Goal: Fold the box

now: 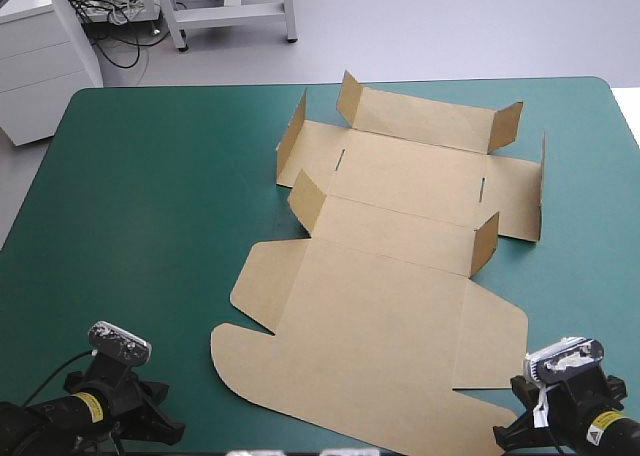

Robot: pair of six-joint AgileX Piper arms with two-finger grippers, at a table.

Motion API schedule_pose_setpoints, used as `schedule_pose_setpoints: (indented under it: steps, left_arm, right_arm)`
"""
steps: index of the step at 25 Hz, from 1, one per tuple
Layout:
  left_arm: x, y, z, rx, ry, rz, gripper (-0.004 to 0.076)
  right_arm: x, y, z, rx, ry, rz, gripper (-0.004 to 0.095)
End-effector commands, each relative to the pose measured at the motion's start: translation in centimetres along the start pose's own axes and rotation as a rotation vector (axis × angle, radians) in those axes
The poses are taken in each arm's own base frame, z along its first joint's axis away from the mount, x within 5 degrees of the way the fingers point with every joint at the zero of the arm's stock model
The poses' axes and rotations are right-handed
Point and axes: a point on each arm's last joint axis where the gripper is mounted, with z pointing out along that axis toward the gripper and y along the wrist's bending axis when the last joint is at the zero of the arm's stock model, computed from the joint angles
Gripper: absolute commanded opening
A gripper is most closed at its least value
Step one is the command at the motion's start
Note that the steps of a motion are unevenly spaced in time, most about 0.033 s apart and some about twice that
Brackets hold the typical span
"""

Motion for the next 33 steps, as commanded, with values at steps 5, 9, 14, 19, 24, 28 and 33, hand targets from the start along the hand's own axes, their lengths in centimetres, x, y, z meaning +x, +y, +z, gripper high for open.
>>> schedule_pose_setpoints:
  steps: [5,9,14,19,24,28,33]
  left_arm:
    - [-0.9,-0.1,-0.5,0.008,-0.056,-0.014,-0.0032]
    - [-0.9,-0.1,-0.5,0.008,-0.056,-0.014,-0.0032]
    - [-0.9,-0.1,-0.5,0.008,-0.056,-0.014,-0.0032]
    - [-0.9,-0.1,-0.5,0.008,-0.056,-0.014,-0.0032]
    - [-0.9,-0.1,-0.5,0.008,-0.056,-0.014,-0.0032]
    - [-0.9,-0.1,-0.5,0.008,-0.056,-0.014,-0.0032]
    - [-0.9,-0.1,-0.5,0.008,-0.056,-0.014,-0.0032]
  right_arm:
    - [-1.4,0.3,-0.9,-0.028,-0.091,0.020,-0.0016]
    - [-2.0,0.8,-1.3,-0.083,-0.133,0.047,0.0310]
    - [-1.9,0.7,-1.3,-0.070,-0.119,0.062,0.0939]
    - [-1.9,0.7,-1.4,-0.076,-0.097,0.140,0.0924]
    - [-2.4,0.8,-1.6,-0.090,0.017,0.182,0.0924]
    - [-4.0,0.6,-1.9,-0.067,0.044,0.221,0.0924]
    - [-6.9,-0.5,-1.8,0.023,0.060,0.232,0.0924]
